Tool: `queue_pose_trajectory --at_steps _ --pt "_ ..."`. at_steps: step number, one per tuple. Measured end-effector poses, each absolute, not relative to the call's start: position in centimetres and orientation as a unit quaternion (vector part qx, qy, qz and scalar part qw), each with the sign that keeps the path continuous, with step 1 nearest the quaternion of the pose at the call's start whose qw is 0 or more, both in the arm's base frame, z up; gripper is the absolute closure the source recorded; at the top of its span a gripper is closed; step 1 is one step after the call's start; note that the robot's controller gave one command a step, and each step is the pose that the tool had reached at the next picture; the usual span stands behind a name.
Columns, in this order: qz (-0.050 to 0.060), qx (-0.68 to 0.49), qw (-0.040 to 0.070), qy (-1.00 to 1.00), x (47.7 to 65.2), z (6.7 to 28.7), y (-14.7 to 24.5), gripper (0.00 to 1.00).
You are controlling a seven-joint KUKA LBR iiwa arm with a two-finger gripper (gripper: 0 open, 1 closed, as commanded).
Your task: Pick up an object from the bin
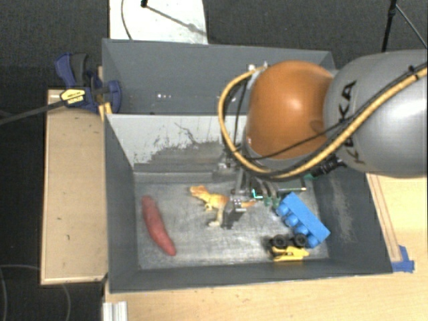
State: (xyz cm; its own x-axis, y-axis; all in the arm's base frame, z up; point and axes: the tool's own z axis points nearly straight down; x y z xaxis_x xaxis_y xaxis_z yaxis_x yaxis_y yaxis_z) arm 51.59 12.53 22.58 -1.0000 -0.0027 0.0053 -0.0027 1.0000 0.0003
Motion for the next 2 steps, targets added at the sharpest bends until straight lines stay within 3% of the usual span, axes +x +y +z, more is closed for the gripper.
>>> queue_pose_trajectory --at_steps 1,2 --pt "-0.001 0.0 -0.001 -1.0 51.8 23.0 12.5 0.0" --pt "-0.001 0.013 -0.004 -1.0 50.8 17.7 9.3 0.0"
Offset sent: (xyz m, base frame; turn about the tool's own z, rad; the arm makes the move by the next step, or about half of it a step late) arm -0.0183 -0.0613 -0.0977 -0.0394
